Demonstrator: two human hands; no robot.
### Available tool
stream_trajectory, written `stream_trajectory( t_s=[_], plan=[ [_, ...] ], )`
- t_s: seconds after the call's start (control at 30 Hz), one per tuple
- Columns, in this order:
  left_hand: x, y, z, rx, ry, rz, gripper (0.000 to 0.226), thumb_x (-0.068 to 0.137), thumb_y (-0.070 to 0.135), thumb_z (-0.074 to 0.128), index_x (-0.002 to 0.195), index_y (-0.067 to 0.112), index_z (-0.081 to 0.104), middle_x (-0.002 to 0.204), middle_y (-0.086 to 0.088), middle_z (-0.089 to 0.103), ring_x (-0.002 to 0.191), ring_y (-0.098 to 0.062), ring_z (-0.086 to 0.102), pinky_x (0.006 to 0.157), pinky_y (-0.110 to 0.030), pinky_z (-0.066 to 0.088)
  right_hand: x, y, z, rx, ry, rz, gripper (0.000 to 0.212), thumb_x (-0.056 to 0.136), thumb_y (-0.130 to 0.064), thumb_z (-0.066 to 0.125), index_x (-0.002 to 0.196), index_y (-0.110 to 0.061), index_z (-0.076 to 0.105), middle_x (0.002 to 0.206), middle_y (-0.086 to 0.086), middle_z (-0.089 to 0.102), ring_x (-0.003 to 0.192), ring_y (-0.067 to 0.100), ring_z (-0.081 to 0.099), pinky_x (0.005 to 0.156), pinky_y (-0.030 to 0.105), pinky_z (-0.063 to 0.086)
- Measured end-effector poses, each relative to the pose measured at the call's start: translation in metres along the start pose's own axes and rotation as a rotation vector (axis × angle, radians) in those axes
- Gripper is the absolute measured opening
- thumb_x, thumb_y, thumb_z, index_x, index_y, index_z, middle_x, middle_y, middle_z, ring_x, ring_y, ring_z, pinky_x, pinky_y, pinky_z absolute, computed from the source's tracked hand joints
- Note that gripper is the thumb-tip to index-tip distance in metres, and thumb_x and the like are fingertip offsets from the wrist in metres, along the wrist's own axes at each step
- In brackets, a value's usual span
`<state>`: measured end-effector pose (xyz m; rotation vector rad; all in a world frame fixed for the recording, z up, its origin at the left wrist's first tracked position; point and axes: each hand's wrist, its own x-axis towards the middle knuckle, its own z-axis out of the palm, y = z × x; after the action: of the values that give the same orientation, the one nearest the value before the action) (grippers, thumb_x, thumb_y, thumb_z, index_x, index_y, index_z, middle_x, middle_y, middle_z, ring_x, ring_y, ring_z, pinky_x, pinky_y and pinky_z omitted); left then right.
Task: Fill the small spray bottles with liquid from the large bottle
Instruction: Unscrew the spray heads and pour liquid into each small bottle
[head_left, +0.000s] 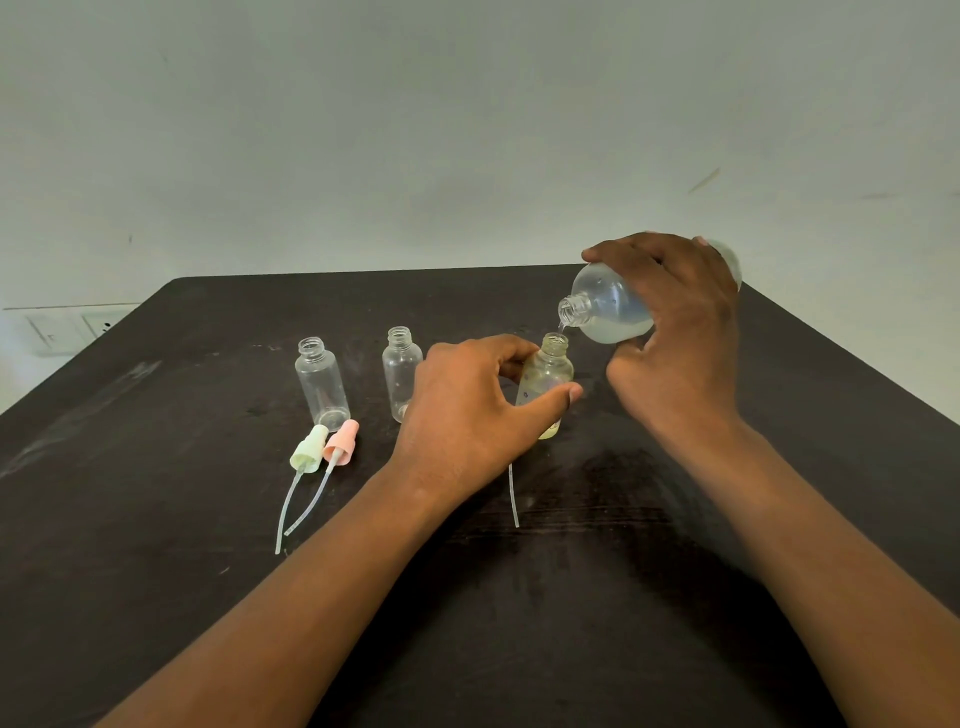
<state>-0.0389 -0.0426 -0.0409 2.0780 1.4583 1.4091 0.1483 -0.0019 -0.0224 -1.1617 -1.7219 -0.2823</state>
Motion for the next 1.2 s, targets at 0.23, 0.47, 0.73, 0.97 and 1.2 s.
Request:
stream_trajectory(
  t_s=[0.23,0.47,0.73,0.97,1.2],
  plan=[
    [0.0001,0.0005,0.0002,-0.006,0.004,-0.002,0.036,0.081,0.052,0.084,0.106,0.026,0.080,0.082,0.017,0.076,0.057,0.012,0.062,0.070,-0.028,0.062,0.0000,-0.0013,0.0000,0.004,0.013,-0.006,0.077,0.057,0.002,0.051,0.126,-0.023,0.072,0.122,0.001,0.068,0.120,0.030,0.063,0.122,0.051,0.035],
    [0.0002,0.0001,0.0009,-0.003,0.003,-0.002,0.036,0.081,0.052,0.084,0.106,0.027,0.080,0.085,0.016,0.077,0.057,0.013,0.062,0.068,-0.026,0.061,-0.0005,-0.0009,-0.0002,-0.001,-0.001,0.000,0.077,0.057,0.004,0.053,0.127,-0.024,0.072,0.123,0.000,0.067,0.122,0.029,0.061,0.123,0.050,0.033],
    [0.0001,-0.0002,0.0002,0.003,0.006,0.007,0.037,0.081,0.051,0.084,0.108,0.026,0.080,0.088,0.016,0.077,0.057,0.014,0.060,0.067,-0.022,0.059,-0.0008,-0.0019,-0.0015,0.001,-0.007,0.006,0.078,0.057,0.003,0.053,0.127,-0.024,0.071,0.124,0.000,0.066,0.123,0.029,0.060,0.124,0.046,0.032],
    [0.0004,0.0001,0.0006,0.003,0.003,0.005,0.038,0.081,0.052,0.083,0.108,0.026,0.080,0.085,0.017,0.075,0.057,0.015,0.060,0.067,-0.022,0.060,-0.0009,-0.0010,-0.0014,-0.004,-0.013,0.013,0.079,0.057,0.005,0.056,0.129,-0.024,0.071,0.125,-0.001,0.066,0.124,0.029,0.060,0.125,0.048,0.031],
    [0.0003,-0.0001,0.0009,-0.008,0.001,-0.011,0.036,0.080,0.052,0.084,0.106,0.027,0.080,0.083,0.017,0.076,0.058,0.012,0.063,0.069,-0.024,0.061,-0.0016,-0.0008,-0.0006,-0.004,-0.004,0.010,0.078,0.058,0.007,0.057,0.128,-0.025,0.071,0.125,-0.001,0.067,0.123,0.029,0.061,0.123,0.050,0.033]
  ],
)
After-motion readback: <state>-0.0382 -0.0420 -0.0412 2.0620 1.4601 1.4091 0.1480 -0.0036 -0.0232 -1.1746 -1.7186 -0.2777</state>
